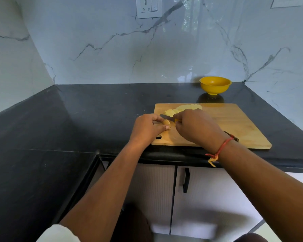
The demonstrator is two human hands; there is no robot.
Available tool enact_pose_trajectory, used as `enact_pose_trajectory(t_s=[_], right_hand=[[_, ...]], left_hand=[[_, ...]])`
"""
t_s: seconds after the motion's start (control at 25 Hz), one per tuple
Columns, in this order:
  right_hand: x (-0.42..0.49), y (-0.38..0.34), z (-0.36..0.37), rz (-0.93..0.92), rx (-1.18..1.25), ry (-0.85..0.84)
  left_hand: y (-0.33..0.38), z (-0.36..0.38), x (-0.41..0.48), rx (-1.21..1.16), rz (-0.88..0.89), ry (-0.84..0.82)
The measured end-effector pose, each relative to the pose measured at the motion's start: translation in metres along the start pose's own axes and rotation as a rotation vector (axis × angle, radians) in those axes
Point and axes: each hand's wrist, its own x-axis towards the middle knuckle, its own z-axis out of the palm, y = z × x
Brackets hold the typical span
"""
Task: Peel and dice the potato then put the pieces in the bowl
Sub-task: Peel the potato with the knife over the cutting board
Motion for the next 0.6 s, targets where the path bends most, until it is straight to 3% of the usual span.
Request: enact_pose_trajectory(t_s=[0.6], right_hand=[[0.011,-0.009,-0.003,0.016,0.004,-0.054]], left_hand=[[-0.003,0.002,0.003,-0.055,0.008,0.004]])
